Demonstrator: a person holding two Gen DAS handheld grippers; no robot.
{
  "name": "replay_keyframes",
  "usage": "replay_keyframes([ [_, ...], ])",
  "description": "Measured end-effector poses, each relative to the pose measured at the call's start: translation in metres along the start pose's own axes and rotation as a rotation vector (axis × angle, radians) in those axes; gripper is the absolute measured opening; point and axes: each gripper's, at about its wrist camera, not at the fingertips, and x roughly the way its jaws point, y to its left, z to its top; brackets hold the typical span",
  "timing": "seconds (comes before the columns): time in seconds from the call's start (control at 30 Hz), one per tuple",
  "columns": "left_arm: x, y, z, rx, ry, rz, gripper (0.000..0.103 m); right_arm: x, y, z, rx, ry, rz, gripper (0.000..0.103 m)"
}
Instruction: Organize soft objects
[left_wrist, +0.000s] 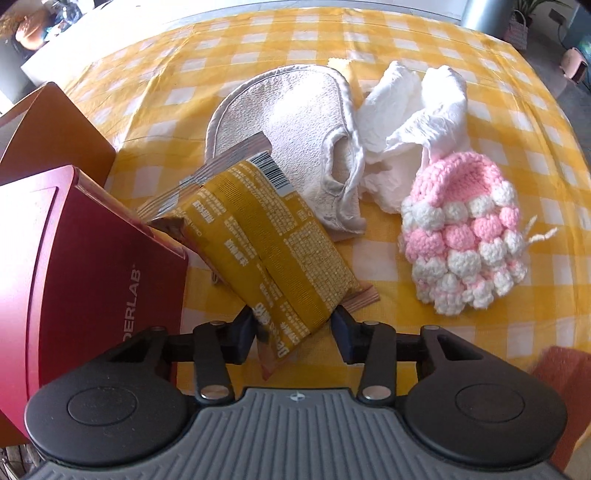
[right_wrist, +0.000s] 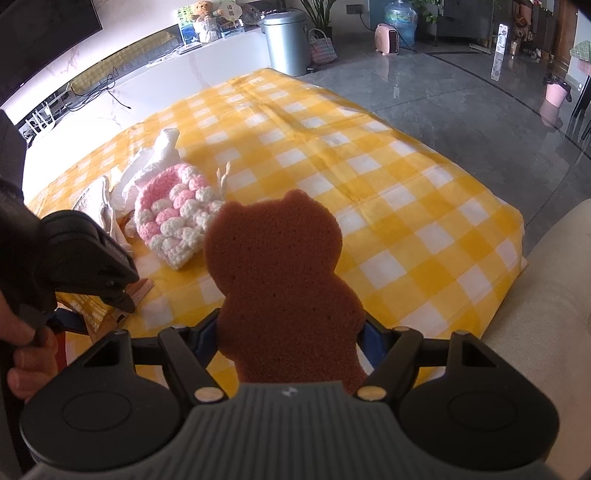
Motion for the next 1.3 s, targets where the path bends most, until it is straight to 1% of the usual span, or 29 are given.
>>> replay_keyframes([
  [0.17, -0.002, 0.012, -0.008, 0.074, 0.037, -0.072, 0.042, 0.000, 0.000, 0.000, -0.004, -0.002, 0.002, 0.074],
  [0.3, -0.004, 0.017, -0.022, 0.140, 0.092, -0.118, 0.040, 0.000, 0.002, 0.000, -0.009, -0.001, -0.003, 0.073],
  [0.4, -0.007, 0.019, -0.036, 0.204, 0.140, -0.146, 0.040, 0.000, 0.003, 0.001, -0.015, 0.002, -0.004, 0.073],
  [0.5, -0.008, 0.019, -0.047, 0.269, 0.173, -0.157, 0.040, 0.000, 0.005, 0.000, -0.022, 0.003, -0.010, 0.073],
  [0.57, -0.008, 0.020, -0.049, 0.283, 0.205, -0.176, 0.042, 0.000, 0.005, 0.001, -0.024, 0.003, -0.011, 0.073],
  [0.67, -0.009, 0.022, -0.046, 0.212, 0.229, -0.199, 0.042, 0.000, 0.006, 0.000, -0.029, 0.002, -0.014, 0.073],
  [0.77, -0.015, 0.020, -0.041, 0.172, 0.226, -0.237, 0.047, 0.001, 0.006, 0.000, -0.030, 0.005, -0.011, 0.073],
  [0.83, -0.018, 0.014, -0.039, 0.170, 0.210, -0.220, 0.052, 0.001, 0.005, 0.000, -0.026, 0.006, -0.013, 0.073],
  [0.9, -0.016, 0.010, -0.037, 0.175, 0.206, -0.187, 0.065, 0.001, 0.003, 0.001, -0.014, 0.006, -0.012, 0.073],
  [0.93, -0.014, 0.007, -0.036, 0.177, 0.208, -0.176, 0.068, 0.001, 0.001, 0.001, -0.010, 0.007, -0.017, 0.073],
  [0.97, -0.011, 0.006, -0.035, 0.179, 0.215, -0.174, 0.073, 0.002, 0.000, 0.001, -0.006, 0.009, -0.024, 0.073],
  [1.0, -0.006, 0.005, -0.033, 0.179, 0.228, -0.174, 0.076, 0.002, -0.001, 0.001, -0.002, 0.011, -0.024, 0.073],
  [1.03, -0.002, 0.007, -0.031, 0.164, 0.242, -0.174, 0.076, 0.003, -0.002, 0.001, 0.004, 0.013, -0.019, 0.073],
  [1.1, 0.005, 0.011, -0.027, 0.084, 0.271, -0.196, 0.079, 0.003, -0.003, 0.001, 0.003, 0.015, -0.010, 0.073],
  [1.17, 0.009, 0.022, -0.024, -0.031, 0.295, -0.238, 0.083, 0.003, -0.002, 0.000, -0.002, 0.015, -0.005, 0.073],
  [1.23, 0.010, 0.029, -0.022, -0.110, 0.282, -0.241, 0.085, 0.003, -0.001, 0.000, -0.007, 0.015, 0.002, 0.073],
  [1.3, 0.006, 0.033, -0.021, -0.147, 0.251, -0.228, 0.086, 0.003, -0.002, 0.000, -0.006, 0.015, 0.004, 0.073],
])
